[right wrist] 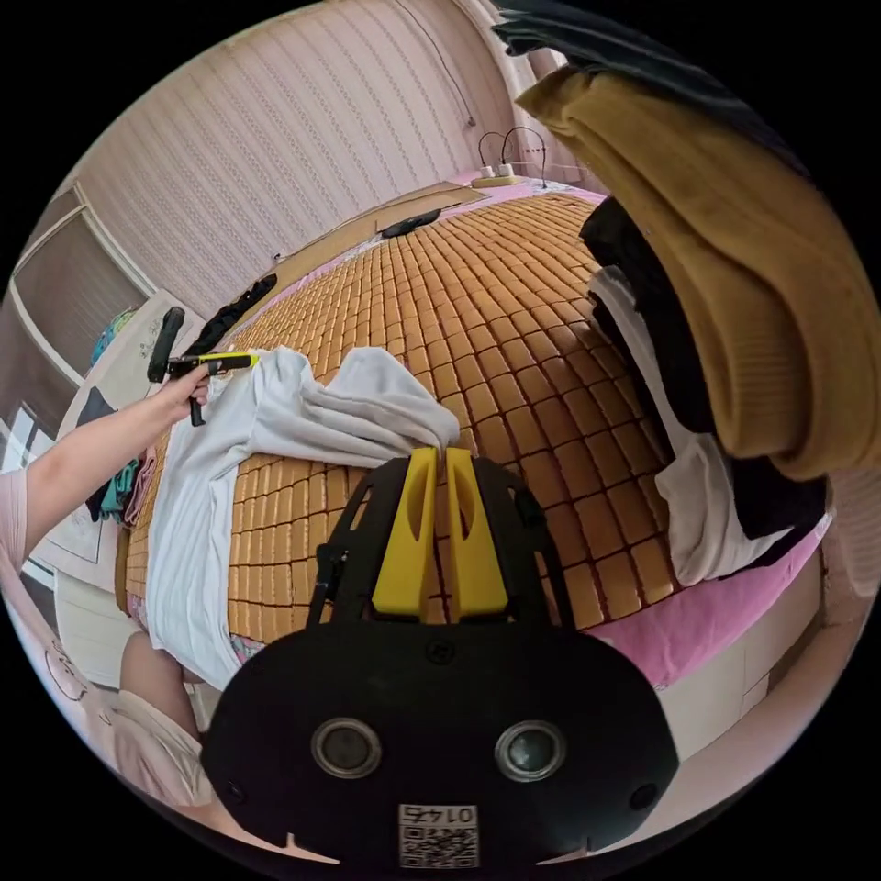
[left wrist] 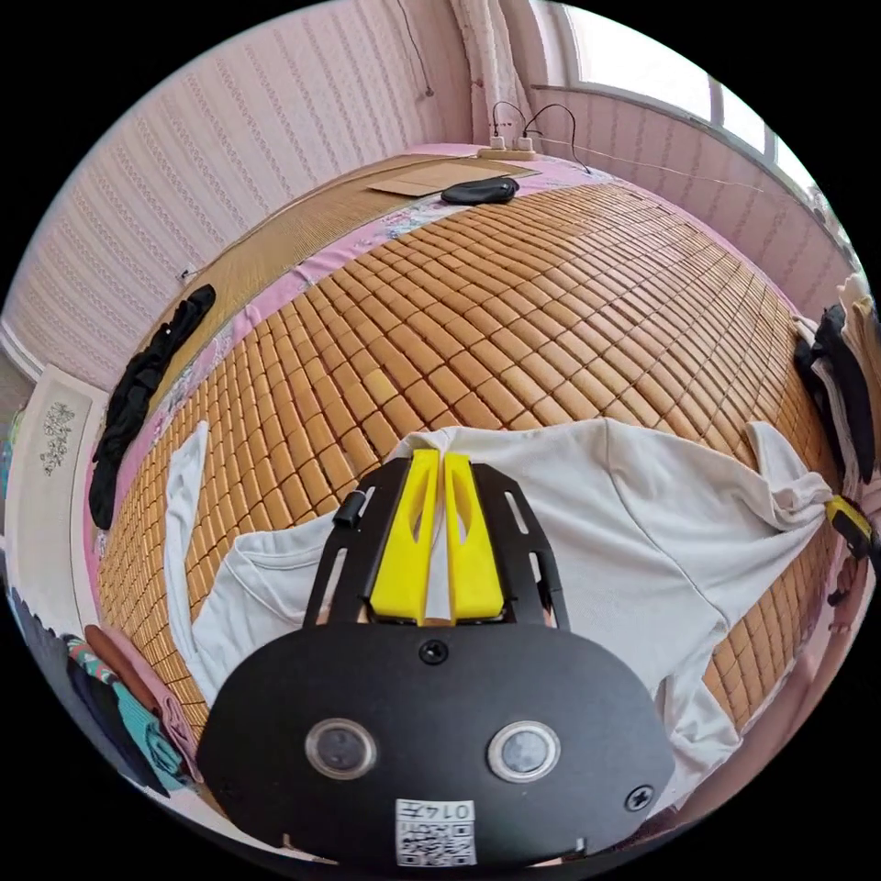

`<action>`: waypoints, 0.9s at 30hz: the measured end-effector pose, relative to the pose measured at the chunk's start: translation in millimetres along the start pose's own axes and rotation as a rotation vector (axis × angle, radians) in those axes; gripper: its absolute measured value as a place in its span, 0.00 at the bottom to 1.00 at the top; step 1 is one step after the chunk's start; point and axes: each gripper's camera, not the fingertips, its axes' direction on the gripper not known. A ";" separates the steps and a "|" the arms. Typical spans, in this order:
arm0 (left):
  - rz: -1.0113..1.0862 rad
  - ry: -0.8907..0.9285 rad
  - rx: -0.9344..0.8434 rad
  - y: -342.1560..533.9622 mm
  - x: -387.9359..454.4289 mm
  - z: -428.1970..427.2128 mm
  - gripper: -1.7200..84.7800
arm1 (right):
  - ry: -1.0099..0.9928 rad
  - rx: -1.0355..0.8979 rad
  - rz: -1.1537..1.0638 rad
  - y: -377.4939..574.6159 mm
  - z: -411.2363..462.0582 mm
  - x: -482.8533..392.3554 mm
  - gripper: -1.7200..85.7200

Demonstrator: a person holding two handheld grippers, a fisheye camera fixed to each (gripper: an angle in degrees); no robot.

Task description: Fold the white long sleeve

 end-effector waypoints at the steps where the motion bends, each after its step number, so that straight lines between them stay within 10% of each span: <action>1: -0.054 -0.006 0.009 -6.4 -8.7 4.9 0.01 | -0.028 -0.038 -0.076 0.0 -0.1 -3.9 0.02; 8: -0.178 0.131 -0.076 -24.3 -45.2 44.1 0.05 | -0.309 -0.032 -0.181 11.1 -16.5 8.9 0.04; 12: -0.130 0.073 0.001 -22.3 -59.0 22.6 0.10 | -0.251 0.225 -0.202 18.1 -59.0 7.1 0.07; 19: 0.052 0.210 0.159 6.9 -26.4 -38.9 0.09 | -0.054 0.137 -0.213 -3.0 -17.5 -52.4 0.20; 27: 0.238 0.433 0.010 37.4 66.4 15.3 0.09 | 0.125 0.287 -0.047 18.1 -50.0 -53.2 0.03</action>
